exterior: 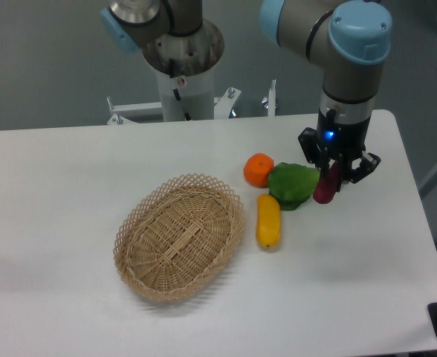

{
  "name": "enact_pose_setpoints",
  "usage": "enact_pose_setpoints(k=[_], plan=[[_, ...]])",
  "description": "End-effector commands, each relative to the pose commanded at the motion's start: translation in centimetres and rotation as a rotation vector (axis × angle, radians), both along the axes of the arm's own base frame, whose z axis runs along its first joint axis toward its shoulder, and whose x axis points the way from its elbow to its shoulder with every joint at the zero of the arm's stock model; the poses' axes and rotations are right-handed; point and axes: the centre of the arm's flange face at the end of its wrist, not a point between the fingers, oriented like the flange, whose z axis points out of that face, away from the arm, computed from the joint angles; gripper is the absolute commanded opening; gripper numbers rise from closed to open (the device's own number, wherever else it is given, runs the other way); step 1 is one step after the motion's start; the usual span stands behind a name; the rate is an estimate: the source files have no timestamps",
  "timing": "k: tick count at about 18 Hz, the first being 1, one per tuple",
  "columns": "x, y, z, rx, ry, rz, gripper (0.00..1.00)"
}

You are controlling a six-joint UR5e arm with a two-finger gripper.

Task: Place the sweet potato in the basket
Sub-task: 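Grasp the purple sweet potato beside the bok choy and lift it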

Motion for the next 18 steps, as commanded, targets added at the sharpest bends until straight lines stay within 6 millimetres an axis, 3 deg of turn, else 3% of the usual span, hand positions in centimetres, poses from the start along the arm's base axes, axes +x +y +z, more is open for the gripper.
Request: enact_pose_setpoints(k=[5, 7, 9, 14, 18], plan=[[0.5, 0.3, -0.1, 0.01, -0.013, 0.027, 0.27], [1.4, 0.9, -0.6, 0.025, -0.034, 0.019, 0.28], [2.4, 0.8, 0.2, 0.039, -0.032, 0.048, 0.28], [7.1, 4.0, -1.4, 0.058, -0.089, 0.097, 0.3], [11.5, 8.0, -2.1, 0.079, -0.119, 0.176, 0.3]])
